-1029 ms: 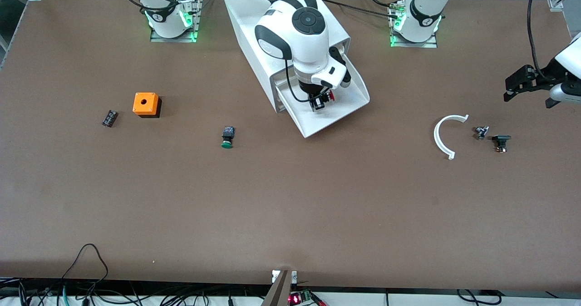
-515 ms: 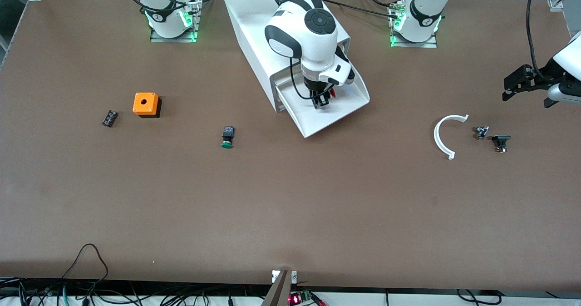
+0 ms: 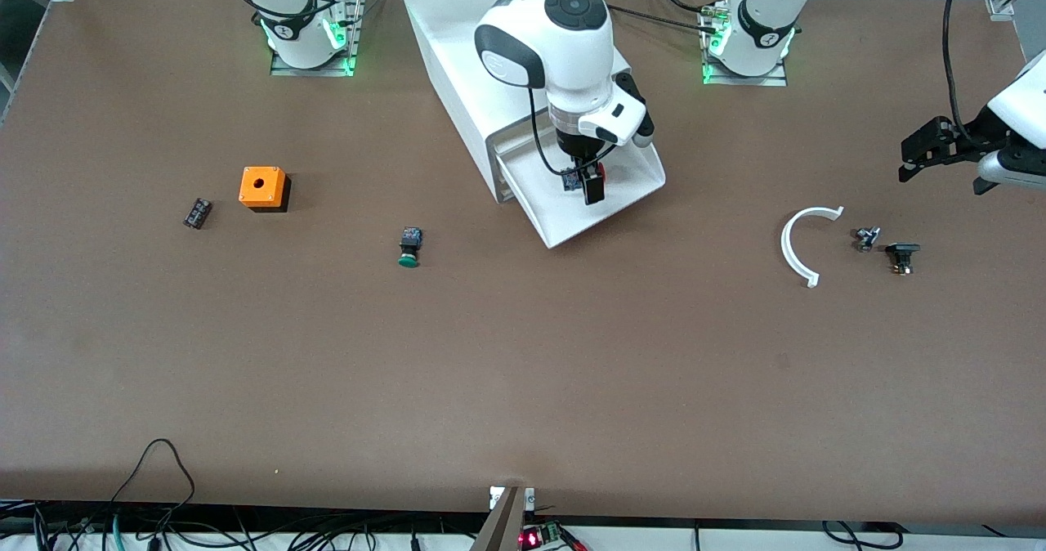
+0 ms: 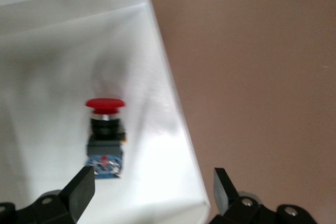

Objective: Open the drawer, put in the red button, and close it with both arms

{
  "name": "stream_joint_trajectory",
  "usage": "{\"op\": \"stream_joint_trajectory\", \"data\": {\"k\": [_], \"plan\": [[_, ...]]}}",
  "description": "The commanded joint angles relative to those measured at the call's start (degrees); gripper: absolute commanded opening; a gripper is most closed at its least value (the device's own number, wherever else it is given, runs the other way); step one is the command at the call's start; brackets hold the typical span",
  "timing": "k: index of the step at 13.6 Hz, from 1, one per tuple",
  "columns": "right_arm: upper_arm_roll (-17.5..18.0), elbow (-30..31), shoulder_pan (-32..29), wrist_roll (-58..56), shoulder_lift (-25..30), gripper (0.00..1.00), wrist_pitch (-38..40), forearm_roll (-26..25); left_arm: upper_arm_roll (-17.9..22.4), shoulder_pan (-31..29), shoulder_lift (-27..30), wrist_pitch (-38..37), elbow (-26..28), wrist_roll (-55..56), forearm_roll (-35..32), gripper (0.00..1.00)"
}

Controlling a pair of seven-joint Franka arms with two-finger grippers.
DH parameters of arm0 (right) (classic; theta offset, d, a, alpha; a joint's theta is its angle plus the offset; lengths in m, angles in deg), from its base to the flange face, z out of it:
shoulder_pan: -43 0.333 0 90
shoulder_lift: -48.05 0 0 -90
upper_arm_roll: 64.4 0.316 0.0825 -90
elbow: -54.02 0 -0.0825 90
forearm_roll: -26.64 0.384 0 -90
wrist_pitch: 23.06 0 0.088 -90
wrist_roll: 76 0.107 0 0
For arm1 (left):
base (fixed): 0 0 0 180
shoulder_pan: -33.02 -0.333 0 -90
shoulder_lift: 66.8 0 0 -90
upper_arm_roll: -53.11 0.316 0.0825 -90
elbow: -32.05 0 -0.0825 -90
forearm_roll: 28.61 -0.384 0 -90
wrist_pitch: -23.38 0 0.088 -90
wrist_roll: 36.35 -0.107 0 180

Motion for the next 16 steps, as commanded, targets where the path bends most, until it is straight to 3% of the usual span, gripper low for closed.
{"op": "stream_joint_trajectory", "data": {"k": [1, 7, 13, 16], "plan": [[-5.3, -1.7, 0.1, 4.1, 3.4, 1.0, 1.4, 1.4, 0.2, 2.1, -2.9, 0.5, -0.4, 5.2, -1.1, 1.0], [-11.4, -1.3, -2.7, 34.6, 7.8, 1.0, 6.3, 1.4, -8.7, 8.3, -13.4, 13.8, 2.0, 34.7, -1.1, 1.0], [-11.8, -0.5, -13.3, 60.8, 10.0, 1.0, 18.6, 1.5, -9.3, 18.0, -24.5, 31.9, 4.8, 54.9, -1.8, 1.0], [-11.8, 5.4, -18.0, 69.3, 14.6, 1.0, 20.6, 3.1, -9.3, 20.0, -25.4, 38.9, 10.3, 56.0, -1.8, 1.0]]}}
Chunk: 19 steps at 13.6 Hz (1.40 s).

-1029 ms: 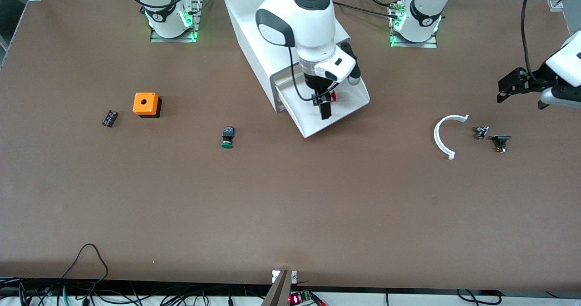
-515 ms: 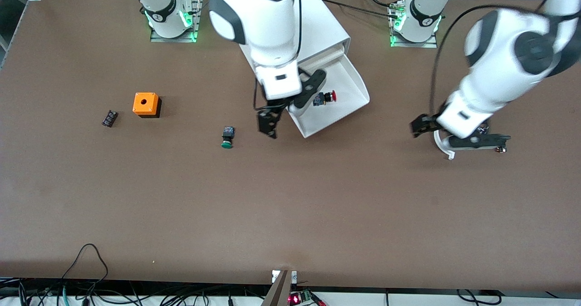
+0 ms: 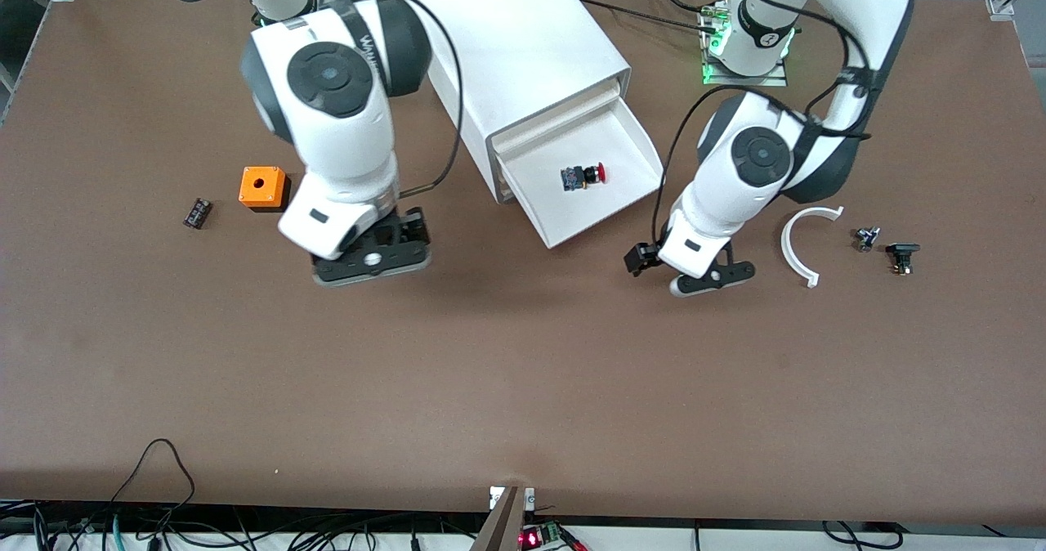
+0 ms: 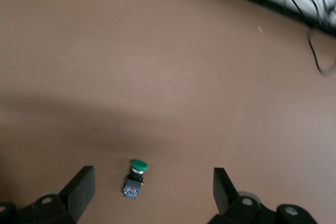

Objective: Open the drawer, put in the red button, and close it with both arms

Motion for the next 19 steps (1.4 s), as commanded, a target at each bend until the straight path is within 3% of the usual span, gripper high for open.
{"op": "stream_joint_trajectory", "data": {"k": [1, 4, 9, 12, 16, 19], "plan": [[0.7, 8.3, -5.1, 5.7, 7.0, 1.0, 1.2, 3.1, 0.5, 2.1, 1.1, 5.2, 6.2, 2.1, -1.8, 1.0], [0.8, 9.1, -11.6, 5.7, 10.7, 1.0, 4.6, 7.5, -0.7, 2.9, 5.2, 5.2, 12.7, 3.1, -1.0, 1.0], [0.8, 11.1, -20.8, 5.7, 14.3, 1.0, 5.5, 8.3, -9.6, 2.9, 9.2, 4.7, 20.4, 2.3, -1.0, 1.0], [1.0, 15.9, -26.6, 5.0, 17.3, 1.0, 5.1, 12.4, -15.1, 2.9, 9.3, 4.2, 21.4, 2.1, -1.0, 1.0], [0.6, 23.9, -30.3, -6.6, 22.4, 1.0, 3.7, 12.5, -20.1, 2.9, 9.7, 2.1, 21.7, 2.0, -0.9, 1.0], [-5.4, 24.2, -27.5, -10.9, 22.3, 1.0, 3.8, 12.9, -20.1, 2.7, 9.8, 1.9, 21.7, 2.0, -1.0, 1.0]]}}
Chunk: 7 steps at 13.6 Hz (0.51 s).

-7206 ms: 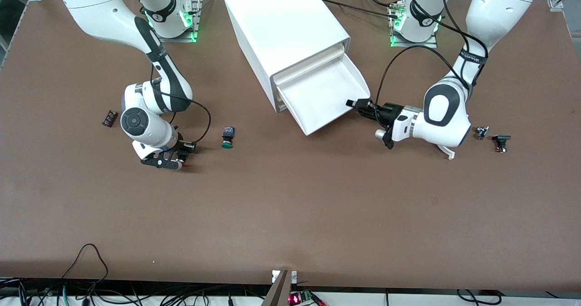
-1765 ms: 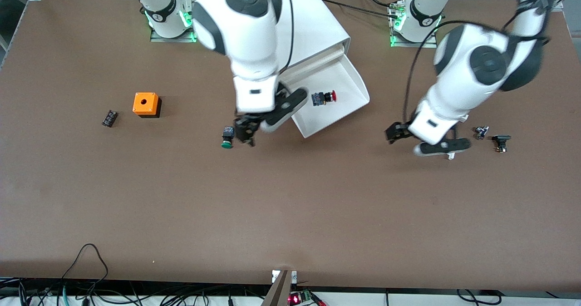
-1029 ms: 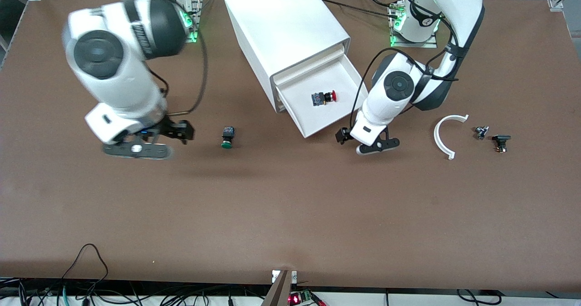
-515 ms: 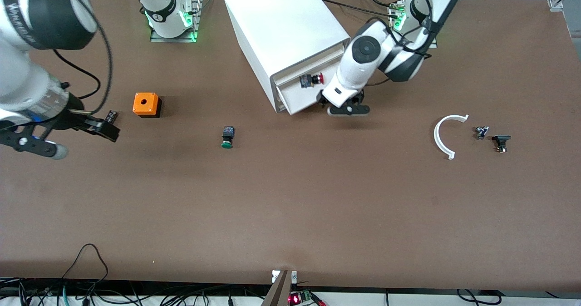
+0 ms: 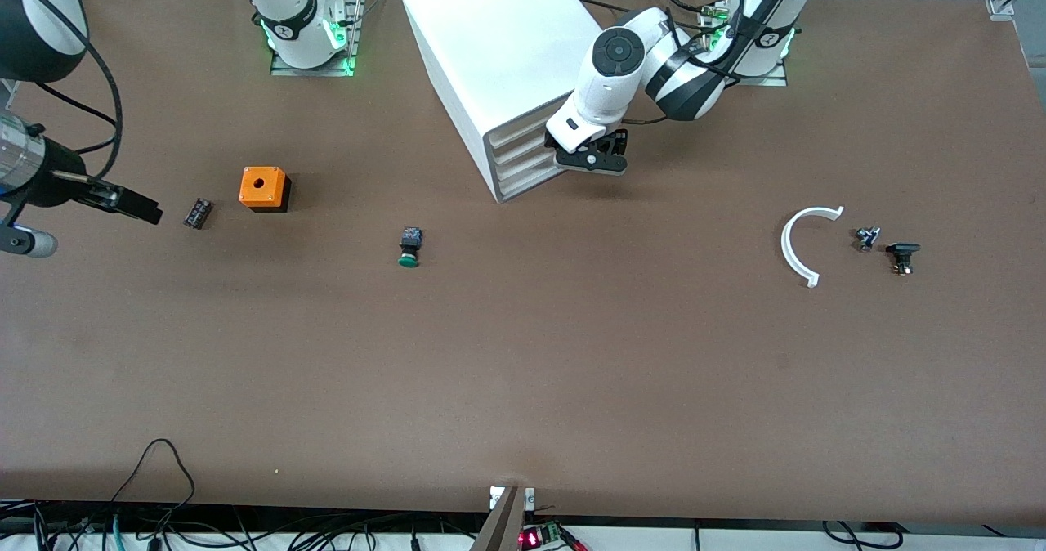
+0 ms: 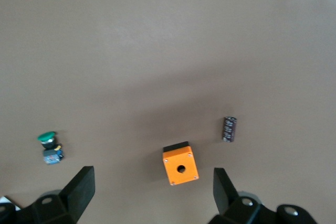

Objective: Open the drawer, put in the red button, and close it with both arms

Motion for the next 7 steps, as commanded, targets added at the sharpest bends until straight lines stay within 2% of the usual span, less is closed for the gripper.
{"op": "stream_joint_trajectory", "data": {"k": [1, 3, 4, 5, 7], "plan": [[-6.8, 2.6, 6.5, -2.7, 1.8, 1.0, -1.5, 1.5, -1.7, -0.9, 2.2, -1.5, 1.2, 0.7, -1.0, 1.0], [-8.0, 2.8, 8.1, -2.9, 2.0, 1.0, -2.0, 2.3, -1.0, -6.0, 3.5, -2.0, 0.1, 0.4, -1.5, 1.0], [-8.1, 3.8, 7.7, -3.6, 2.5, 1.0, -2.1, 2.4, 0.9, -8.3, 4.2, -1.9, -1.4, 0.2, -1.7, 1.0], [-8.1, 4.9, 6.9, -5.4, 3.4, 1.0, -2.1, 2.4, 3.8, -9.5, 4.5, -1.8, -2.8, -1.2, -1.8, 1.0], [-8.5, 8.3, 6.0, -8.0, 5.6, 1.0, -2.7, 2.4, 9.8, -11.1, 6.6, -2.3, -4.5, -14.3, -1.7, 1.0]]}}
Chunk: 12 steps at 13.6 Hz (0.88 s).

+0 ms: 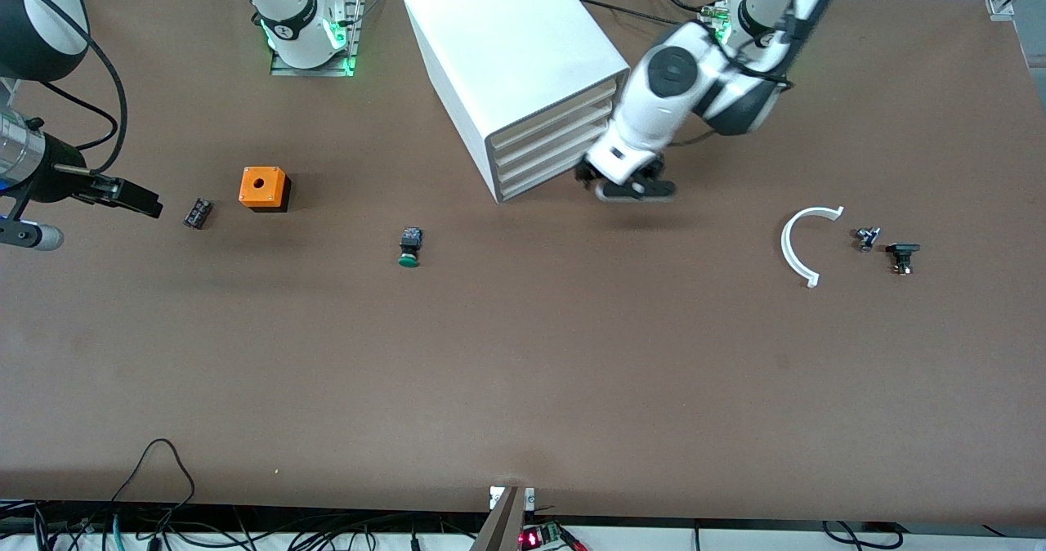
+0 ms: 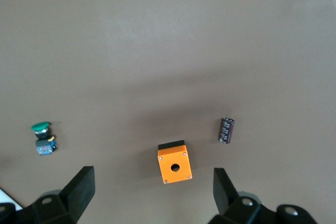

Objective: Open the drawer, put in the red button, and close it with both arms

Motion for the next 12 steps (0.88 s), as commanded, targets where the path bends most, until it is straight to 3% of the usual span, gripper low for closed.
{"op": "stream_joint_trajectory", "data": {"k": [1, 4, 8, 9, 12], "plan": [[-1.0, 6.5, -0.8, -4.2, 5.2, 1.0, -1.9, 1.2, 7.5, -2.6, 4.1, -2.7, -1.6, -15.3, -1.5, 1.0], [-0.9, 10.2, -0.8, -5.9, 8.5, 1.0, -3.2, 1.1, 14.0, -5.2, 9.8, -10.9, -4.7, -28.7, -0.7, 1.0], [-0.7, 20.4, -0.7, -7.6, 16.0, 1.0, -7.2, 0.8, 20.3, -5.2, 11.6, -27.7, -17.7, -37.5, -0.7, 1.0], [-0.8, 20.1, -0.8, -9.9, 15.8, 1.0, -7.3, 0.7, 20.8, -5.2, 14.1, -28.8, -17.8, -37.6, -0.7, 1.0], [-0.7, 17.7, -0.5, -8.0, 14.8, 1.0, -6.9, 0.8, 22.4, -5.2, 14.9, -34.4, -22.3, -37.6, -0.5, 1.0]]}}
